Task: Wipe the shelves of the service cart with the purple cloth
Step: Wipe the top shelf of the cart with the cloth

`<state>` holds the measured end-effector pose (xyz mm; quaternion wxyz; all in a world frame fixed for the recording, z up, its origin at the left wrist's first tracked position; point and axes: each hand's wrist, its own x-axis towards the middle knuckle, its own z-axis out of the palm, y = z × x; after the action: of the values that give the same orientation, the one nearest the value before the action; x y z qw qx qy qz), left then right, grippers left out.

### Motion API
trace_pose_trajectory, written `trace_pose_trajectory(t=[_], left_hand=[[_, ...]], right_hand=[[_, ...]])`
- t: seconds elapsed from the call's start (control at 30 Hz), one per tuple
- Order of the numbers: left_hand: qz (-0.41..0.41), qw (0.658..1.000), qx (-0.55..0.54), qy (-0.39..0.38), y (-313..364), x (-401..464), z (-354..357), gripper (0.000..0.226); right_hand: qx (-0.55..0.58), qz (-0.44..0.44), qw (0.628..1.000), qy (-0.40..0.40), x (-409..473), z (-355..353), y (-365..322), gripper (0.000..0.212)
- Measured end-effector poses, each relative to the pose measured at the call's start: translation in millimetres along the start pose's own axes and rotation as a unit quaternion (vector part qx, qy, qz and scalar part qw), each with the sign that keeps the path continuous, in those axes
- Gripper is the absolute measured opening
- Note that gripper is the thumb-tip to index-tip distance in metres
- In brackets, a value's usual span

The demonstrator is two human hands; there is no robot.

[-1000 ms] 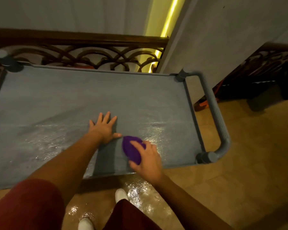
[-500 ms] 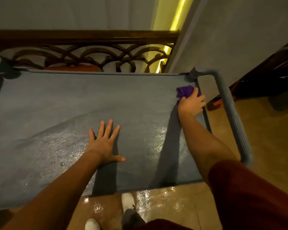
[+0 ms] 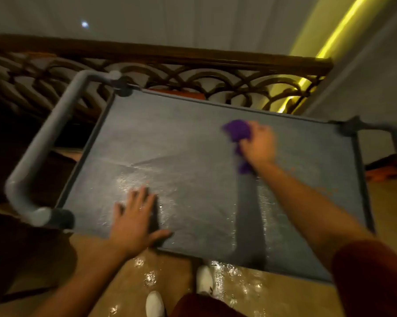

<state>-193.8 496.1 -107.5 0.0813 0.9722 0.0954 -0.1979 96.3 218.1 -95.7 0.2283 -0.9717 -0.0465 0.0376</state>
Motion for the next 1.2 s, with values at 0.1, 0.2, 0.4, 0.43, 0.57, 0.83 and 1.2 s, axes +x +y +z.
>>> trace_pose_trajectory(t=[0.1, 0.2, 0.4, 0.43, 0.57, 0.83, 1.2], left_hand=[[-0.099, 0.994, -0.016, -0.05, -101.8, -49.8, 3.4, 0.115], [-0.056, 0.996, -0.036, -0.058, -81.2, -33.0, 6.4, 0.12], [-0.017, 0.997, -0.036, -0.065, -92.0, -31.2, 4.9, 0.129], [-0.01, 0.997, -0.033, -0.067, -92.7, -35.2, 1.9, 0.128], [-0.029, 0.997, -0.006, -0.076, -86.0, -41.2, -4.7, 0.12], [-0.012, 0.999, 0.008, -0.04, -88.5, -48.7, 12.1, 0.115], [-0.021, 0.996, 0.059, -0.062, -100.3, -32.8, 21.2, 0.152]], right_hand=[[-0.025, 0.186, 0.977, 0.101, 4.9, 11.6, 1.2, 0.061], [-0.066, 0.149, 0.983, 0.087, -11.3, 51.1, -69.8, 0.064], [-0.036, -0.19, 0.98, -0.046, -155.8, 171.7, -293.1, 0.061], [-0.04, -0.242, 0.967, -0.068, -174.4, 174.8, -306.7, 0.062], [-0.061, -0.213, 0.972, -0.074, -155.0, 134.2, -269.2, 0.058], [-0.106, 0.241, 0.961, 0.085, -221.9, 44.7, -87.0, 0.06], [-0.117, -0.058, 0.988, -0.084, -282.5, 78.4, -145.1, 0.059]])
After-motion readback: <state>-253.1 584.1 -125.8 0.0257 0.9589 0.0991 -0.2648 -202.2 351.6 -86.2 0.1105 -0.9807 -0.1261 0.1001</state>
